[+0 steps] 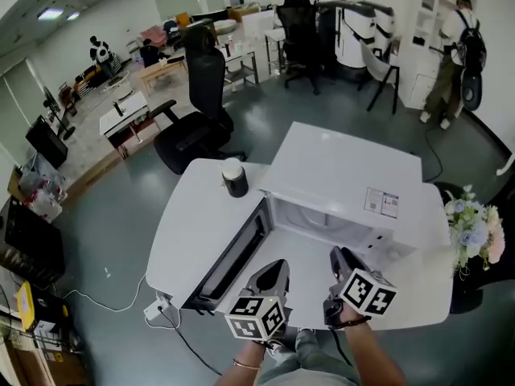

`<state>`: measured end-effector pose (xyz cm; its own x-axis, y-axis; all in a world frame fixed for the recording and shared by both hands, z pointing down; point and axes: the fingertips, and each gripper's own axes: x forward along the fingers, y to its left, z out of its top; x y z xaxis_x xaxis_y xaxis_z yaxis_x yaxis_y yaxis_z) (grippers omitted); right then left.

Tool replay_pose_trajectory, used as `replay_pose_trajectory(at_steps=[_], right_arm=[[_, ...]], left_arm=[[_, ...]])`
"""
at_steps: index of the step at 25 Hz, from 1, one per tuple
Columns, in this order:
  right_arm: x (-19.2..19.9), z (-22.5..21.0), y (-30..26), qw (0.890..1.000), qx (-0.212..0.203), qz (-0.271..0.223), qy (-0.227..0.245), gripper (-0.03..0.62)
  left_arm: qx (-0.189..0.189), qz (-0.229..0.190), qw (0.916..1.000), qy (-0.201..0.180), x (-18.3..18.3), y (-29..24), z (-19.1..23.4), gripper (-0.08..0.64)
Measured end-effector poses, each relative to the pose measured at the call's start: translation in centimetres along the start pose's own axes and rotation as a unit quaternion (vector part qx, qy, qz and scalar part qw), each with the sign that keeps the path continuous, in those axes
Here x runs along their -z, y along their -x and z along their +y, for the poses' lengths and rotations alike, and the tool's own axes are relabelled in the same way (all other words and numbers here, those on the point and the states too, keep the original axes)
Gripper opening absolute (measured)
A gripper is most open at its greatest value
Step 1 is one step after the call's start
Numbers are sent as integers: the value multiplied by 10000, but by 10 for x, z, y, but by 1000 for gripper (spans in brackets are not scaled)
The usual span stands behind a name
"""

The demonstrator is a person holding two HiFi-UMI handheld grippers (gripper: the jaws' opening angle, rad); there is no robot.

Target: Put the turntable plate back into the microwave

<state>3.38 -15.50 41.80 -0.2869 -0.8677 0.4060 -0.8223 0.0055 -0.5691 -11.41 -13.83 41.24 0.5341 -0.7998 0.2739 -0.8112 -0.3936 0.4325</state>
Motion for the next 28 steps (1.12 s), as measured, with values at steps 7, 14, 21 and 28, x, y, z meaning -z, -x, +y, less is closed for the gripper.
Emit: replay_pose_trajectory(at_steps=[7, 14, 21, 28], right_arm=[[-18, 29, 34, 9941, -89, -233, 1053, 48], [-31, 31, 56, 9895, 120, -453, 1371, 11], [-42, 15, 67, 9860, 395, -664, 1481, 11], [-46, 11, 69, 9826, 487, -768, 1620, 9]], left_arm=[[25, -170, 9998, -130, -24, 4, -5, 0], [-4, -237, 9993, -296, -52, 3, -7, 0], [-29, -171, 9990, -413, -60, -1, -7, 0], [-36, -157, 9989, -438, -59, -4, -10, 0]])
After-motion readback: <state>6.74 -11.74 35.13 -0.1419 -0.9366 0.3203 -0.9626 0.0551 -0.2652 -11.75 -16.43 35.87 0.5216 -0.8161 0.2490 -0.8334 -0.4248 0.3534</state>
